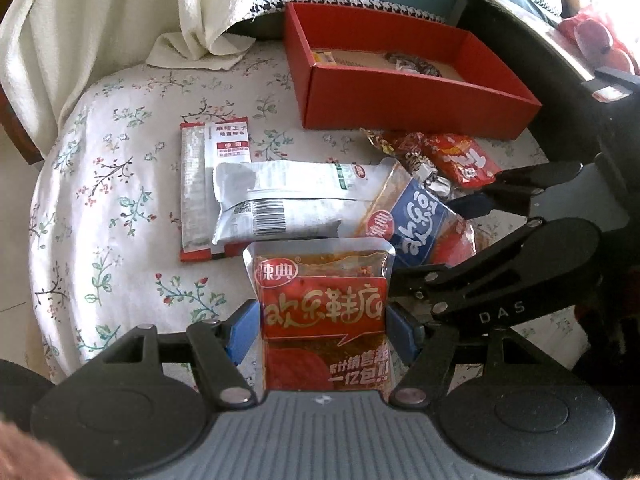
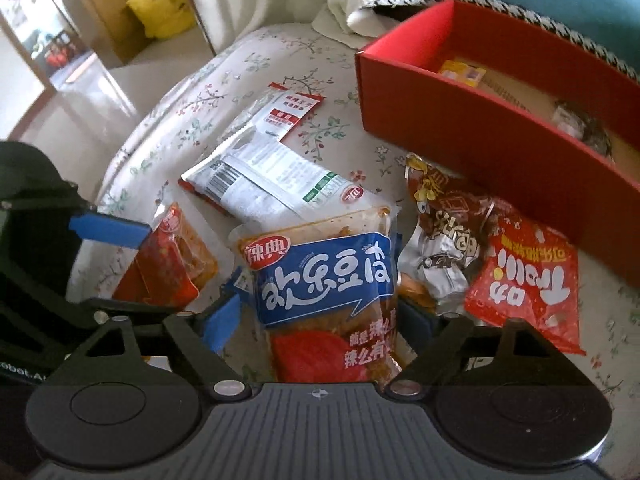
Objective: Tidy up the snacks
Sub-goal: 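Carry both held packets up and over the red box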
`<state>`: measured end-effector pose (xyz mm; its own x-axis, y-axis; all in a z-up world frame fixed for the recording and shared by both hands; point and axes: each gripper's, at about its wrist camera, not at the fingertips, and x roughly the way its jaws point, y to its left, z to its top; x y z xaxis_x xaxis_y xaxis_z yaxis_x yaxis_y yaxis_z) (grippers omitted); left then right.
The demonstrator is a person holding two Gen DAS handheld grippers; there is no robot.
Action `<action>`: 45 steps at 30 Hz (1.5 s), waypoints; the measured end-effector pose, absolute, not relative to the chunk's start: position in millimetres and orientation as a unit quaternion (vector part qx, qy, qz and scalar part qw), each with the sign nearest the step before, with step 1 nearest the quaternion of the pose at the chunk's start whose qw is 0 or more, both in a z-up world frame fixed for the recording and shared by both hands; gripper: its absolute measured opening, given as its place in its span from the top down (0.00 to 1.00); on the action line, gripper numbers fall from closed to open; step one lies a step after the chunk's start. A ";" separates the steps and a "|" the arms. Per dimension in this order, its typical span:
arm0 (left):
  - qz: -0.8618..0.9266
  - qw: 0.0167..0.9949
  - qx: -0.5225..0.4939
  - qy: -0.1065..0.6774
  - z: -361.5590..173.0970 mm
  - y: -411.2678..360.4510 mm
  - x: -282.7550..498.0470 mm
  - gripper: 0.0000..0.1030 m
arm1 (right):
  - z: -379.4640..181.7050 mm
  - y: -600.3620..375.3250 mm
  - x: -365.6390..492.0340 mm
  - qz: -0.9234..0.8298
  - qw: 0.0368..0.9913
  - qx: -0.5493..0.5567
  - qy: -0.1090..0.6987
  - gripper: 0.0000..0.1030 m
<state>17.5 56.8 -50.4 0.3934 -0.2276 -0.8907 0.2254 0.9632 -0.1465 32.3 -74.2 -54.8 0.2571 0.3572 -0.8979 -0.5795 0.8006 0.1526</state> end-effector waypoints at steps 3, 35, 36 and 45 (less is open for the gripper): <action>-0.130 0.836 0.000 0.533 -51.0 57.8 17.1 0.41 | -57.8 -75.5 35.7 0.290 0.784 -0.094 0.541 0.26; -0.140 0.892 0.020 0.429 4.9 29.2 53.6 0.41 | 8.3 -154.4 56.6 0.237 0.860 0.088 0.443 0.33; -0.140 0.893 0.020 0.426 5.4 27.2 57.5 0.41 | 9.7 -157.6 59.0 0.232 0.863 0.092 0.440 0.33; -0.137 0.907 0.015 0.398 11.5 9.7 89.1 0.41 | 13.7 -176.4 70.9 0.202 0.883 0.105 0.410 0.33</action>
